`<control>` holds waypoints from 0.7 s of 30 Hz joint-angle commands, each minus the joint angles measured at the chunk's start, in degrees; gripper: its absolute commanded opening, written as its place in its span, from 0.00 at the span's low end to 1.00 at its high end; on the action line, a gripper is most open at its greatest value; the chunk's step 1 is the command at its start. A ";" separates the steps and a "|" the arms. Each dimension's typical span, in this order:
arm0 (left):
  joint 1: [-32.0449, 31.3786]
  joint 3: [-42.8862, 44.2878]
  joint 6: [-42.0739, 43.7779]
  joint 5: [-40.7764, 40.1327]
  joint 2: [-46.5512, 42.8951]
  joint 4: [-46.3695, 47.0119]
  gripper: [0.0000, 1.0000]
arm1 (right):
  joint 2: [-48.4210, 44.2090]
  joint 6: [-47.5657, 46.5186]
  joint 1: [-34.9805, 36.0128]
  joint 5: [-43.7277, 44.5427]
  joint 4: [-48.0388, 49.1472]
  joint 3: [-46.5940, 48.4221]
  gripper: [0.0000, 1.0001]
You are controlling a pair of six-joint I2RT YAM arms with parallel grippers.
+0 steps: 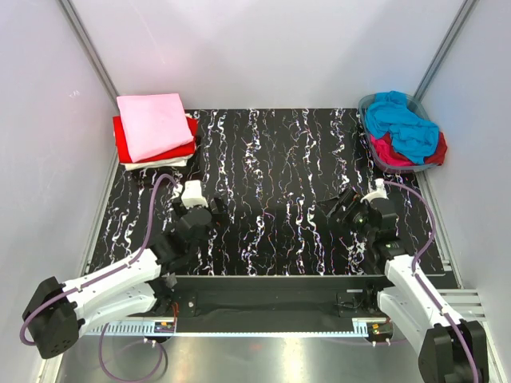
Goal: Fold and stack the t-shirts
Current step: Grab the tshirt from the pile
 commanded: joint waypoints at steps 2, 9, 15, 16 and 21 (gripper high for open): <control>0.26 0.91 -0.88 -0.08 -0.10 2.64 0.99 | 0.50 0.45 -0.01 2.41 -0.76 2.82 1.00; 0.27 1.70 -0.88 0.01 1.30 2.20 0.99 | -0.11 -11.47 -0.01 8.01 -18.05 21.57 1.00; 0.35 2.49 -0.79 0.10 2.36 2.02 0.99 | 12.97 -17.13 -1.14 27.18 -36.95 49.73 1.00; 0.35 2.49 -0.79 0.10 2.27 2.11 0.99 | 16.38 -17.04 -1.67 27.89 -37.84 51.76 1.00; 0.44 2.23 -0.79 0.18 2.10 2.20 0.99 | 23.08 -12.49 -11.58 28.35 -41.44 62.31 1.00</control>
